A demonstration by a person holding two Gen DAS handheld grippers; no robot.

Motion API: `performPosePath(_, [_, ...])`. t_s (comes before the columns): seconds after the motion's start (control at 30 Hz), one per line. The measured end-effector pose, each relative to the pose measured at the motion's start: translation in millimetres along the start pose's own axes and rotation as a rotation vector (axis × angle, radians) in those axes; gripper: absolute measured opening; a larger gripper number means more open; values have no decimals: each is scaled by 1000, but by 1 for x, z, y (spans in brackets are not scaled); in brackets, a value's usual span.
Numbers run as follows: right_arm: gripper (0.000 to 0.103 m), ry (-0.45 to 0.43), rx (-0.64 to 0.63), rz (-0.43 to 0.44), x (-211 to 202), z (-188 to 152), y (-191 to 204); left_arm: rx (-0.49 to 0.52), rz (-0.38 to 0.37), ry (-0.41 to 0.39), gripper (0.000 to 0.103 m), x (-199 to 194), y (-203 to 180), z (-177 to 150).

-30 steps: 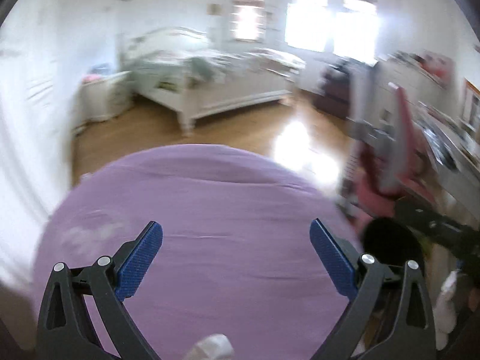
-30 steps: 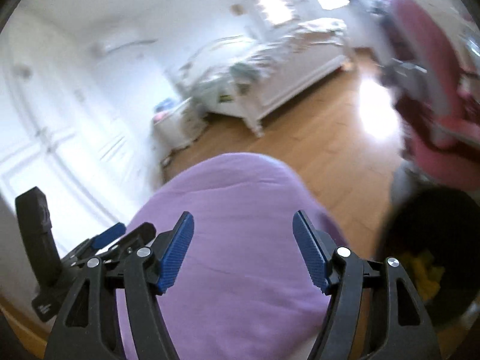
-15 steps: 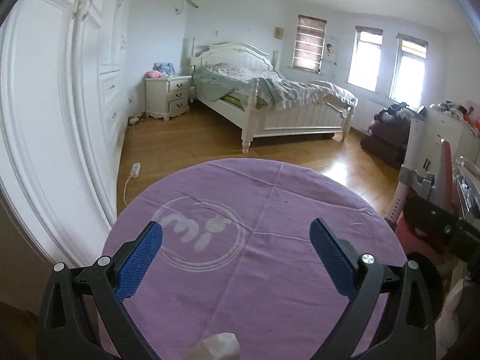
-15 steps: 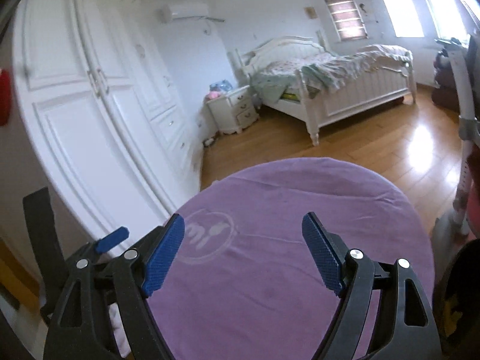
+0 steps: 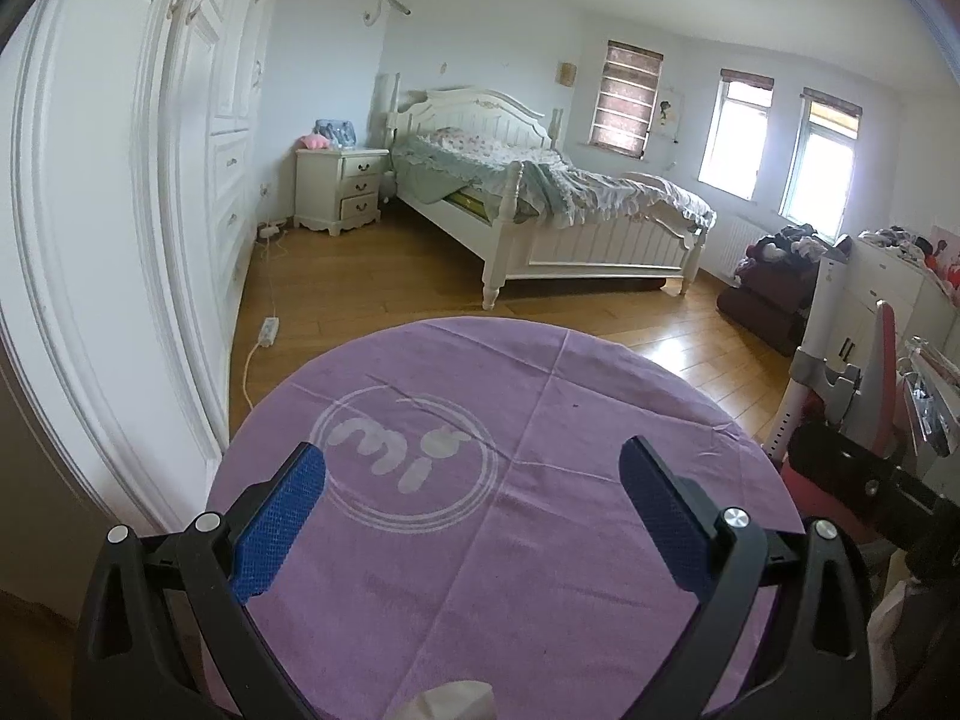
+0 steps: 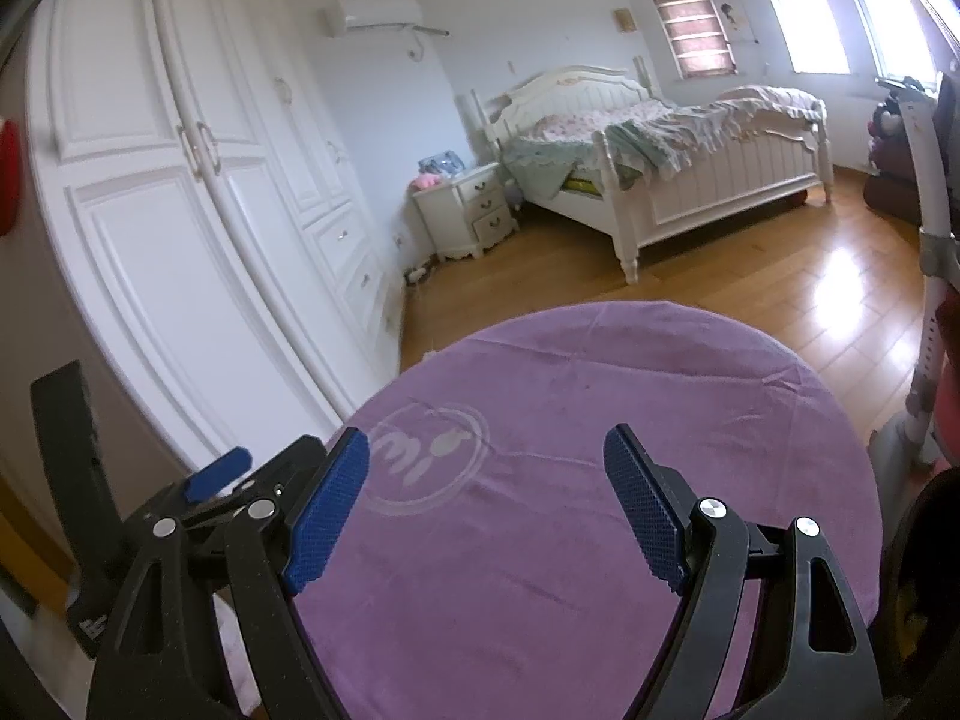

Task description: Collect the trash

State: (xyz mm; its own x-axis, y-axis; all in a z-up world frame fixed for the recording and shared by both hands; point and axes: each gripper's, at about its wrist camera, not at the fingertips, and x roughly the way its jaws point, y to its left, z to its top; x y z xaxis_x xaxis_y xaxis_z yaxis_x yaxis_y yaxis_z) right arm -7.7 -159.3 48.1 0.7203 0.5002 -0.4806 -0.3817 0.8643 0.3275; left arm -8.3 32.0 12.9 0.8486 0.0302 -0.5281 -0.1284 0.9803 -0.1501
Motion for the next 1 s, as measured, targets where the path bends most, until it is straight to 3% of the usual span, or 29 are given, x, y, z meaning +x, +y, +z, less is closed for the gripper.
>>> performPosePath(1.0, [80,70,39,-10,18,-21,-18,-8,19,64,98,18,9,-14])
